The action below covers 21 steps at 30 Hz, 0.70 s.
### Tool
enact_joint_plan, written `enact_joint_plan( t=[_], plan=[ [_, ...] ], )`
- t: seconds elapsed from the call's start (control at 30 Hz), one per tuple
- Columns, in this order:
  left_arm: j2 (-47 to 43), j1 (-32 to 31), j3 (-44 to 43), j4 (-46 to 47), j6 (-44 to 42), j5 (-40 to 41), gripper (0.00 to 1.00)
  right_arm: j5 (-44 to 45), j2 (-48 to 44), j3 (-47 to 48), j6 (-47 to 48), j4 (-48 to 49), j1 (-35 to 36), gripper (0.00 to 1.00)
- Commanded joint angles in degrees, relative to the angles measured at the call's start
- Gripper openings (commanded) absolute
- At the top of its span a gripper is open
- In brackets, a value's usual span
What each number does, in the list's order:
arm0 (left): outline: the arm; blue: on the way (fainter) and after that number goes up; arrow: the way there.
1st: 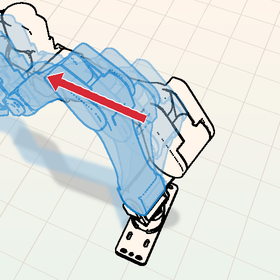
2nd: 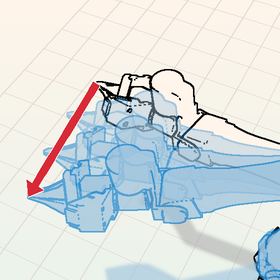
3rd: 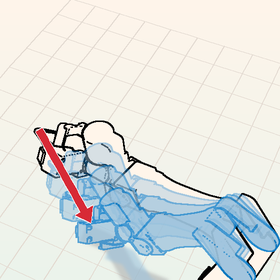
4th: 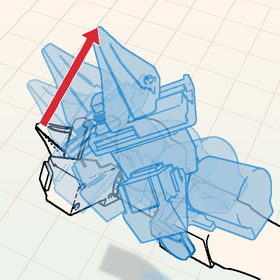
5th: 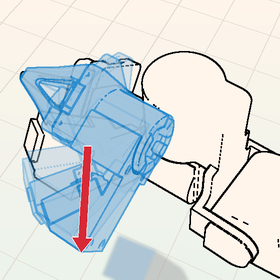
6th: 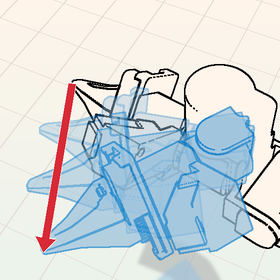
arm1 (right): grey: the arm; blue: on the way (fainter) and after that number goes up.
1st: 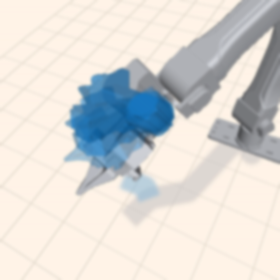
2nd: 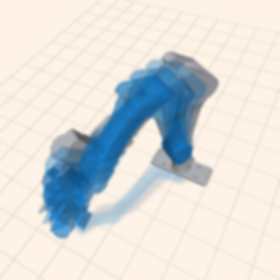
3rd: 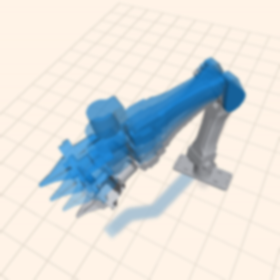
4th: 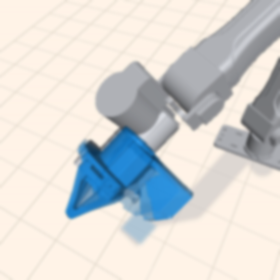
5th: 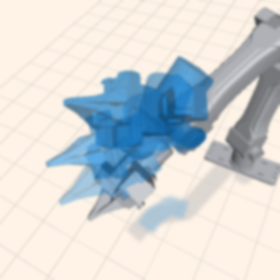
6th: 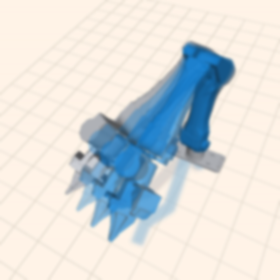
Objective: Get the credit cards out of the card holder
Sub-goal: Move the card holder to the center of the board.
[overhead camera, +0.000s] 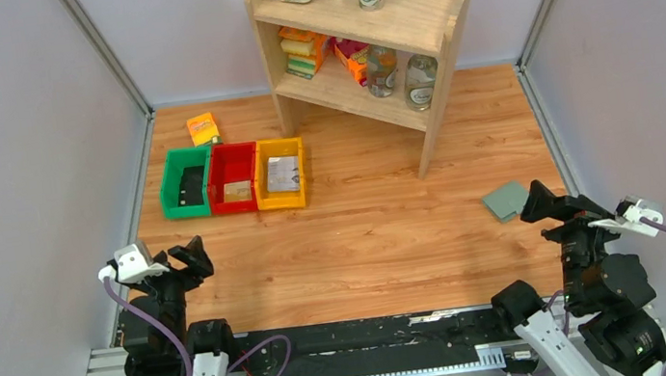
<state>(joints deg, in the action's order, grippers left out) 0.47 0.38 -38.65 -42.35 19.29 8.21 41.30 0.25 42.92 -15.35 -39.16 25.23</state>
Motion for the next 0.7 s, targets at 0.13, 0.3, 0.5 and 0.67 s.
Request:
enact_joint_plan(
  t=[0.13, 0.3, 0.5, 0.67],
  plan=[
    [-2.7, -1.9, -1.5, -1.1, 1.3, 2.8, 0.84, -6.0, -0.6, 0.9, 3.6, 2.9, 0.3, 1.00],
    [-2.7, -2.2, -1.5, -1.0, 1.4, 2.8, 0.84, -11.9, 5.6, 1.9, 3.1, 2.4, 0.3, 1.00],
    [-2.5, -2.3, -1.4, -1.3, 1.6, 3.9, 0.84, -8.4, 23.1, 7.5, -7.7, -4.1, 0.3, 1.00],
    [-2.7, -2.4, -1.4, -1.5, 1.7, 4.2, 0.84, -0.7, 40.0, 9.6, -14.9, -10.5, 0.2, 1.00]
  ],
)
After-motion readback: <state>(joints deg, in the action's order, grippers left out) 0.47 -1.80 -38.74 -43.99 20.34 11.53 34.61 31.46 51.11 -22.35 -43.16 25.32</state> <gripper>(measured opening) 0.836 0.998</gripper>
